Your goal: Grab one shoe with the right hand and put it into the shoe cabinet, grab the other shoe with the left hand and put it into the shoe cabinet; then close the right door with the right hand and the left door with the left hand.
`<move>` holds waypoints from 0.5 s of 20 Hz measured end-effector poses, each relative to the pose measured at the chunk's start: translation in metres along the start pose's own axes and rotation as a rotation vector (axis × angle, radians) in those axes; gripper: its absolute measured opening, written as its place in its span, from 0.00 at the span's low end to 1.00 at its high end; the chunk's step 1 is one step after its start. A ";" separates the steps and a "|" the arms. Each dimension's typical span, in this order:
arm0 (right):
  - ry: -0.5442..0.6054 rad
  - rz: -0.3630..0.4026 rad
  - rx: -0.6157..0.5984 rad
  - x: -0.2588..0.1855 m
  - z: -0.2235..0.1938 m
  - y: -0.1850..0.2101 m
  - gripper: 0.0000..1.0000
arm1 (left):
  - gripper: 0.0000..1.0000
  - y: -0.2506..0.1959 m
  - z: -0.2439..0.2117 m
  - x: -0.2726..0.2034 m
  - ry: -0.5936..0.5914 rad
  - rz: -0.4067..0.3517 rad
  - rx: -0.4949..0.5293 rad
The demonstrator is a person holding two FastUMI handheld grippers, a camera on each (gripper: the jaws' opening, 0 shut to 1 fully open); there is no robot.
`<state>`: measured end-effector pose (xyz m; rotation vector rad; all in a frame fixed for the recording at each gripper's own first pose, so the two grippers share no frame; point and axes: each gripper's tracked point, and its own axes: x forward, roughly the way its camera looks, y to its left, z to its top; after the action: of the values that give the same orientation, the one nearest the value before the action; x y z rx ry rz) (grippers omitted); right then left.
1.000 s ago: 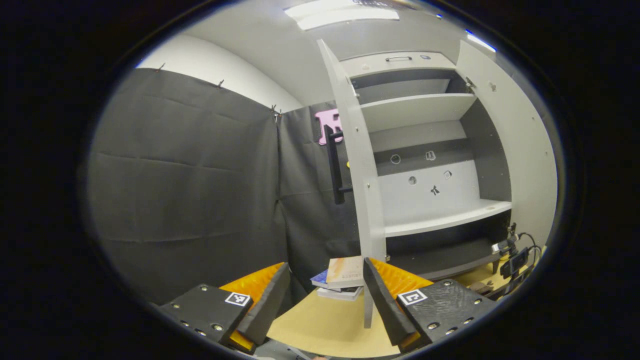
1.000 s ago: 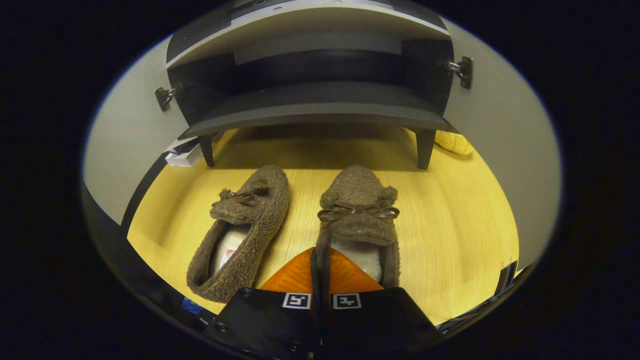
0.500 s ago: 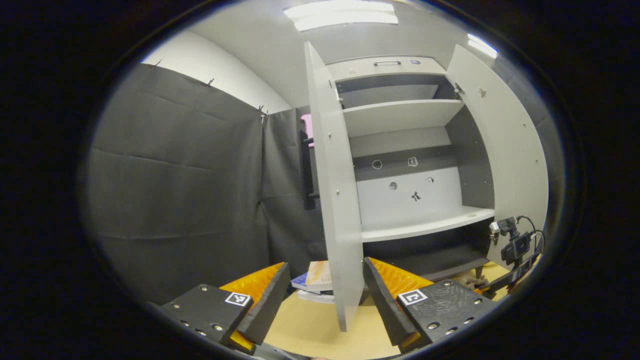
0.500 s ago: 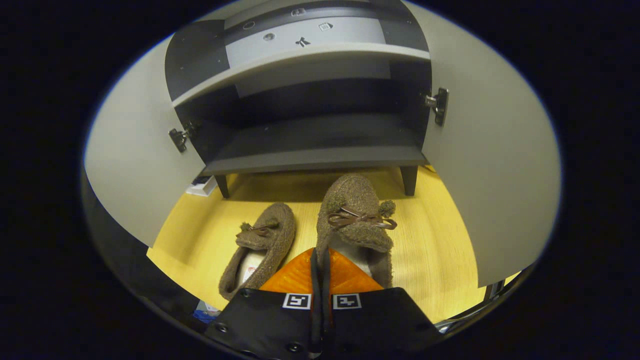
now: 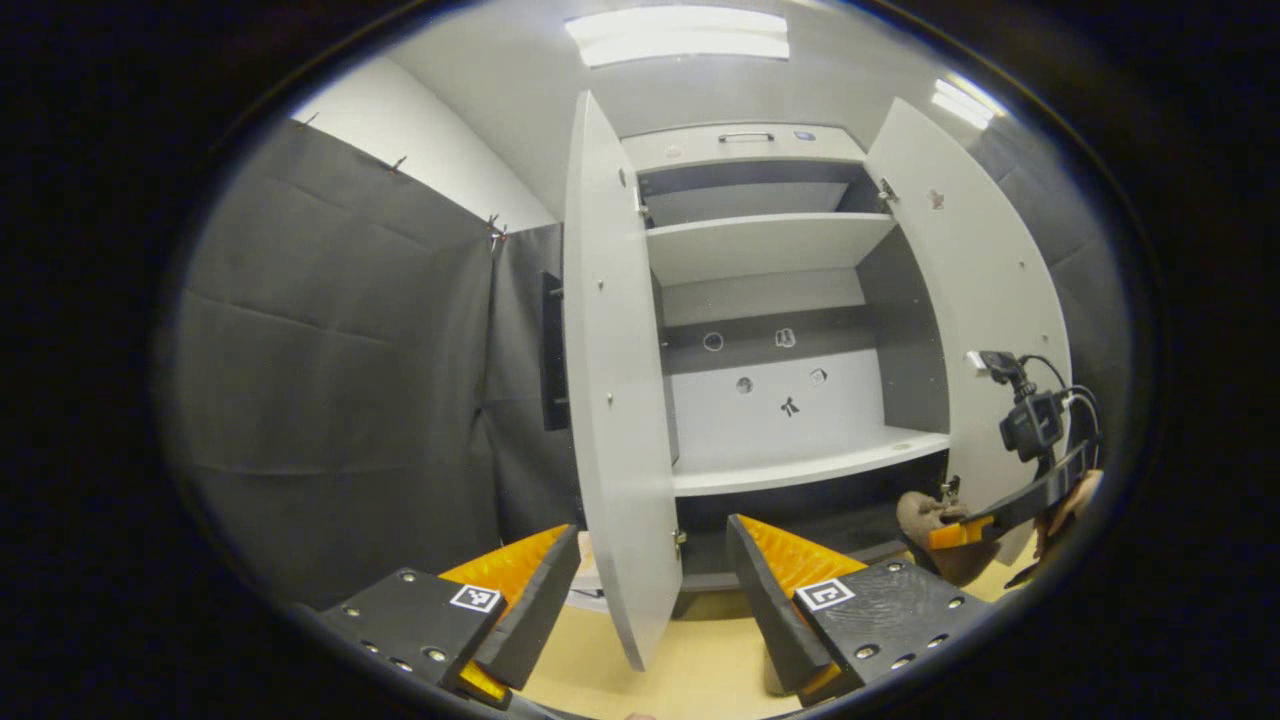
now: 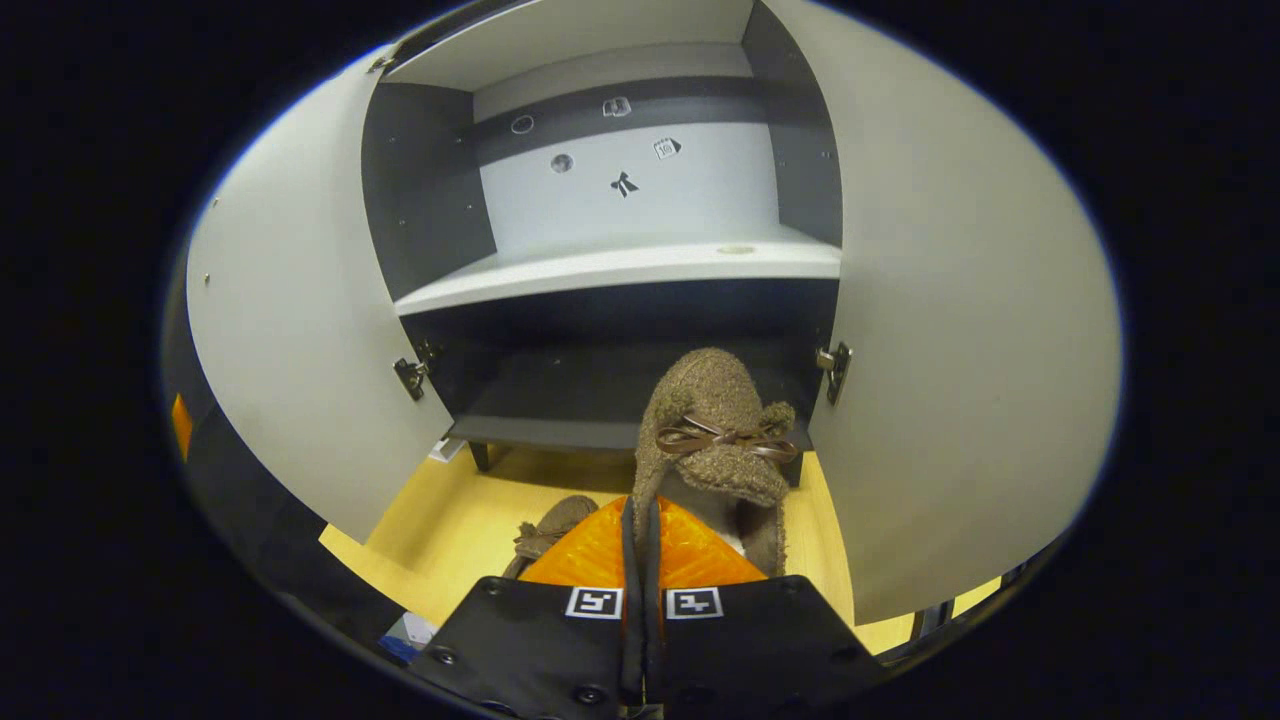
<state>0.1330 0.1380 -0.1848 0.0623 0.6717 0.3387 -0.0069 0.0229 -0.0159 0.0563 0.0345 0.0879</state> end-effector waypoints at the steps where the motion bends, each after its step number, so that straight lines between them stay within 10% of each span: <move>1: -0.016 0.000 -0.009 -0.002 0.008 0.001 0.02 | 0.97 -0.001 0.001 0.001 -0.006 -0.009 -0.001; 10: -0.184 -0.026 -0.065 -0.010 0.121 0.000 0.02 | 0.97 -0.020 0.001 0.006 -0.021 -0.083 -0.036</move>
<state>0.2007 0.1407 -0.0841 0.0226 0.4785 0.3250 0.0011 0.0035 -0.0165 0.0198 0.0145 0.0052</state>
